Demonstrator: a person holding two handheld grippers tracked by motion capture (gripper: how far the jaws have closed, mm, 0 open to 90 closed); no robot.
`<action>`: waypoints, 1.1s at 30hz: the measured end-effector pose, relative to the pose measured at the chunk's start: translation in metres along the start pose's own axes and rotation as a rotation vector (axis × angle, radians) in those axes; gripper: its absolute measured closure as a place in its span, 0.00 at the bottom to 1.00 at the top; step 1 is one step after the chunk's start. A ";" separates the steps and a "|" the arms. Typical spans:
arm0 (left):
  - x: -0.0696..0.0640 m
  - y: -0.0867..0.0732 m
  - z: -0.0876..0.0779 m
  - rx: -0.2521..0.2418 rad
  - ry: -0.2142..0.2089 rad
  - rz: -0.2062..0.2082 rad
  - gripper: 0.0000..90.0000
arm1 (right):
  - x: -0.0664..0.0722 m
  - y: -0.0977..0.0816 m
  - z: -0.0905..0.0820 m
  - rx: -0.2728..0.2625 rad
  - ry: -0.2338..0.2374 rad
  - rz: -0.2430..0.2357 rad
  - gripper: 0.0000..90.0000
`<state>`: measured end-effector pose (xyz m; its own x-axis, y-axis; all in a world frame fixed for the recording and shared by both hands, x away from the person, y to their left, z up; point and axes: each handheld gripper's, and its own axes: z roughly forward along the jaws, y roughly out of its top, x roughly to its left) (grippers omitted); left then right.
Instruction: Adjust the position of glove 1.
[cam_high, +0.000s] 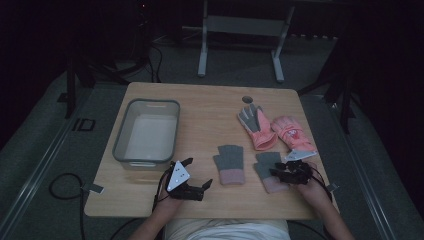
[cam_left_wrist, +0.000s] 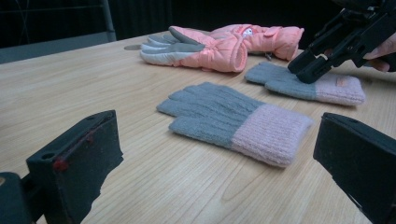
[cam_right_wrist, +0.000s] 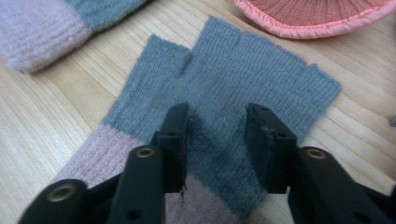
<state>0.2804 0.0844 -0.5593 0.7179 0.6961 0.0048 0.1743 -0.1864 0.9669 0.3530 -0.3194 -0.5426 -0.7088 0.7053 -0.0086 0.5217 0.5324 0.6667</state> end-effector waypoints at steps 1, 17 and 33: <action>0.000 0.000 0.000 0.000 0.000 0.001 0.00 | 0.001 0.000 0.000 0.002 -0.007 -0.006 0.72; 0.000 0.000 0.000 0.001 -0.001 0.003 0.00 | 0.021 0.015 -0.013 -0.047 -0.141 0.110 0.96; 0.000 0.000 0.000 0.000 -0.005 0.008 0.00 | 0.057 0.088 -0.047 -0.219 -0.082 0.110 0.96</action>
<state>0.2802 0.0841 -0.5593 0.7228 0.6910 0.0113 0.1682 -0.1917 0.9669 0.3364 -0.2543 -0.4494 -0.6079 0.7938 0.0181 0.4715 0.3426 0.8126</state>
